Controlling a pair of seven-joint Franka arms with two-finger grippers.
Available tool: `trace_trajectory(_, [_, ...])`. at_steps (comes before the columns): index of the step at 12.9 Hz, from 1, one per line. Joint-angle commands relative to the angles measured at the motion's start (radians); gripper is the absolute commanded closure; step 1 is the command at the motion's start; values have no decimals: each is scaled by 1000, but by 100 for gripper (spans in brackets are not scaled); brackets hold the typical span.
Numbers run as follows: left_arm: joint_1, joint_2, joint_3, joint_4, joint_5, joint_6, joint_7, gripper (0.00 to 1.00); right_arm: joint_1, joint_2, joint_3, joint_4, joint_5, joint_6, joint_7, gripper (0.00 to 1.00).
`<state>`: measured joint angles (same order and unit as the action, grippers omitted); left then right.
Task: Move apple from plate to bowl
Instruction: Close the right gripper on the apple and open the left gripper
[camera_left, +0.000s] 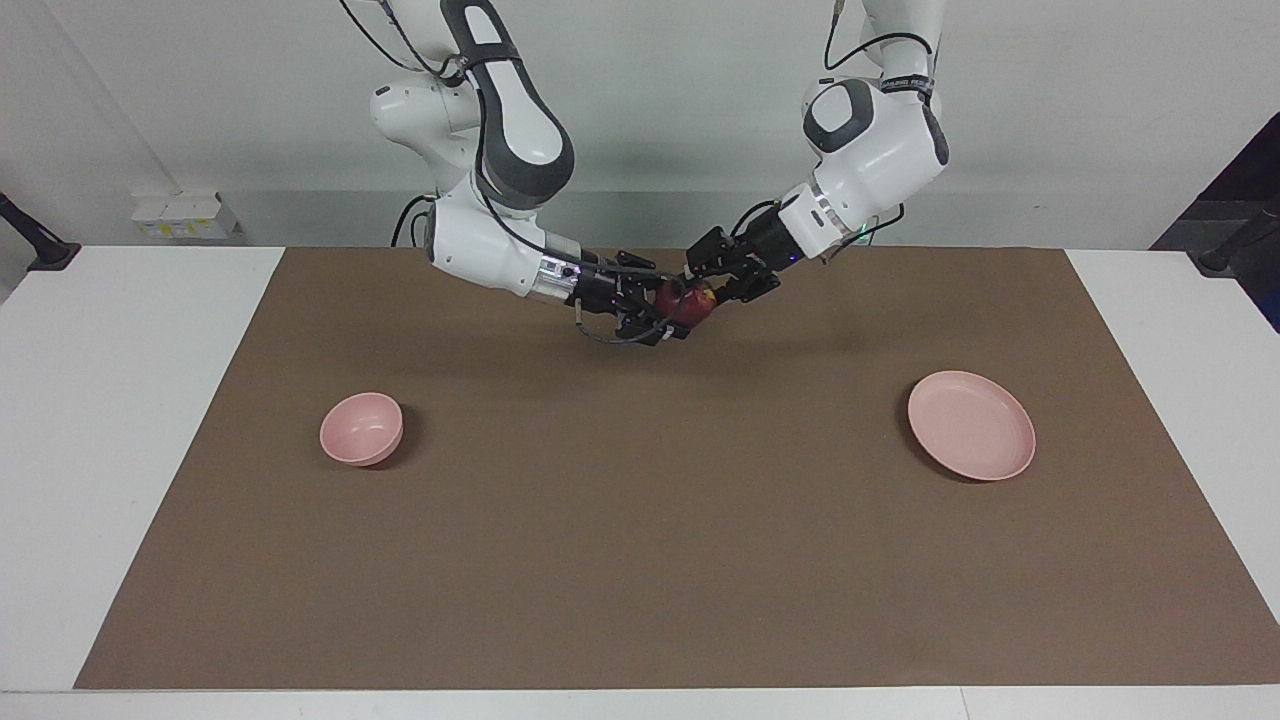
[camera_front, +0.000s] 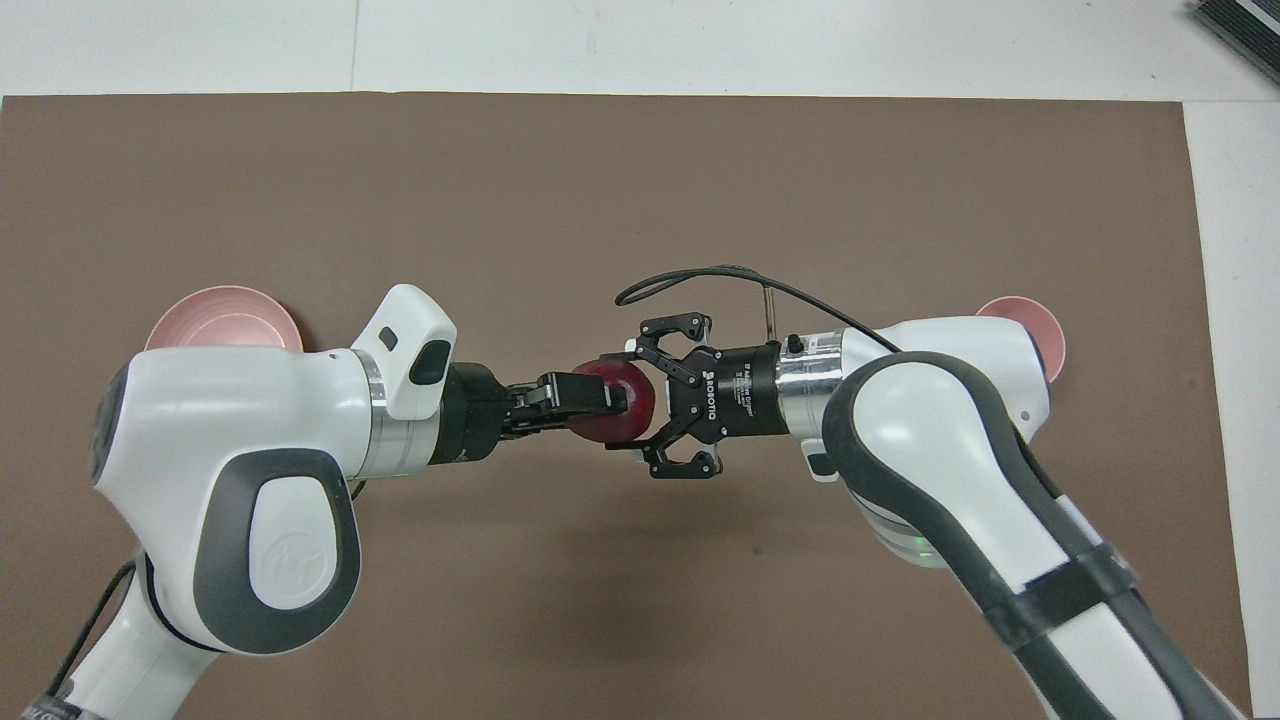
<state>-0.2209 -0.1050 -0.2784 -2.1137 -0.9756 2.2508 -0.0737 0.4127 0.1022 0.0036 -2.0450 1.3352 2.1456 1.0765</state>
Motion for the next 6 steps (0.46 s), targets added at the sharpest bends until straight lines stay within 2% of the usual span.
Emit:
trace_trajectory(1, [-8,-1,-2,32,-2,-5,-67,15,-2,17,3,28,-7,22,0,100])
trace_trajectory(2, [-8,1,-4,35,20,-5,-69,0,-6,19,3,28,-8,22,-3,100])
trace_trajectory(6, [12,5,5,44,242,-20,-66,0,-41,16,-2,43,-71,2,-6,100])
